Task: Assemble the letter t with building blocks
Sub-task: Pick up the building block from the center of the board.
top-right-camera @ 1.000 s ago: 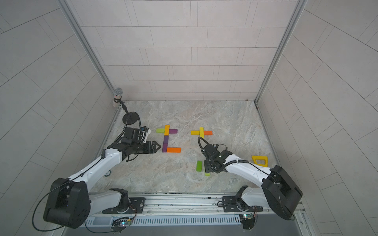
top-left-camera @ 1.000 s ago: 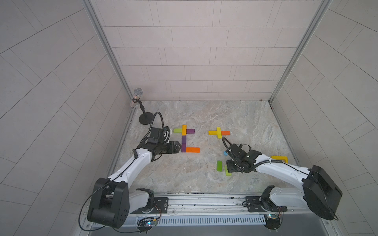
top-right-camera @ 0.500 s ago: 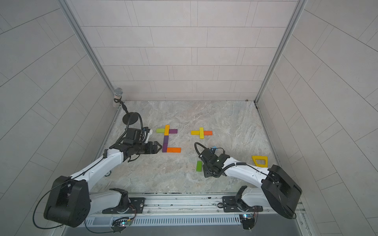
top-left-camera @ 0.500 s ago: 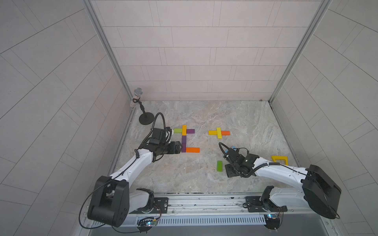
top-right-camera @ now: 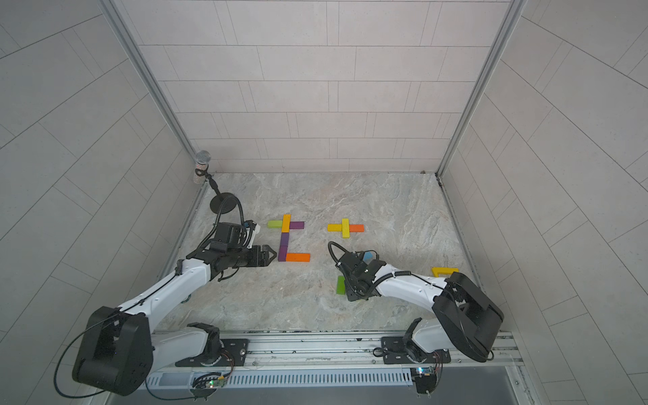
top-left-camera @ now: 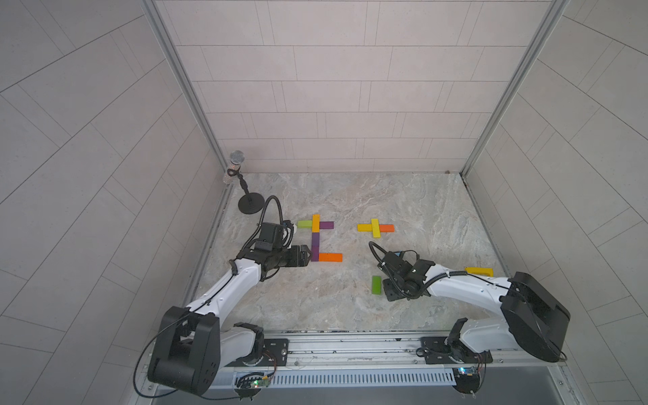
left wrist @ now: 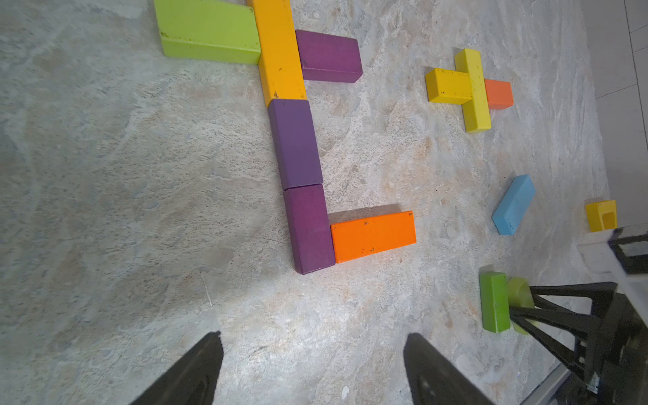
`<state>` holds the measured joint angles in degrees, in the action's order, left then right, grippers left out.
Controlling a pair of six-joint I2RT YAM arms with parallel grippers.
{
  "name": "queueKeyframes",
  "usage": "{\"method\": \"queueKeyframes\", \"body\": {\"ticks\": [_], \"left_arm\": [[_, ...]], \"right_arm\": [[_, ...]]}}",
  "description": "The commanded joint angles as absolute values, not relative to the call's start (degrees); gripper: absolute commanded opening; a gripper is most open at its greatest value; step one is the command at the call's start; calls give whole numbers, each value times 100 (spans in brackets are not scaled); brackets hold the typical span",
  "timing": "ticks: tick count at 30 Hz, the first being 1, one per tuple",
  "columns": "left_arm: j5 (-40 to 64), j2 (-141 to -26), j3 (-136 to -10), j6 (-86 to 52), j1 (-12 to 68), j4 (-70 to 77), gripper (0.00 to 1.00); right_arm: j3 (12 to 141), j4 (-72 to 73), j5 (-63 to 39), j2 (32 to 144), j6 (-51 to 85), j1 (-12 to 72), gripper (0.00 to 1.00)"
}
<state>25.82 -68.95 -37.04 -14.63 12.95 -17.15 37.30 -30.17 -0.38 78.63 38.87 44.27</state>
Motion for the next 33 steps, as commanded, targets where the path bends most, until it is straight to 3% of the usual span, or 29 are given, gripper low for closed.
{"method": "queueKeyframes", "body": {"ticks": [1,4,7,16,22,33], "left_arm": [[2551,-6855,-3691,-1380,1317,-1687,86],[2553,-6867,-3706,-1377,1317,-1696,86],[2552,-6902,-3739,-1340,1314,-1720,86],[2573,-7003,-3902,-1298,1303,-1793,86],[2597,-7116,-4112,-1279,1304,-1863,86],[2281,-7401,-4426,-1078,1297,-2316,86]], "right_arm": [[3832,-3030,-15,7950,3836,4377,23],[3867,-3056,-27,7961,3816,4342,12],[3925,-3197,22,7890,3817,4325,7],[4821,-4198,530,7403,3937,4084,6],[5613,-4426,145,7543,3745,3234,5],[6380,-4113,-106,8606,3605,2601,4]]}}
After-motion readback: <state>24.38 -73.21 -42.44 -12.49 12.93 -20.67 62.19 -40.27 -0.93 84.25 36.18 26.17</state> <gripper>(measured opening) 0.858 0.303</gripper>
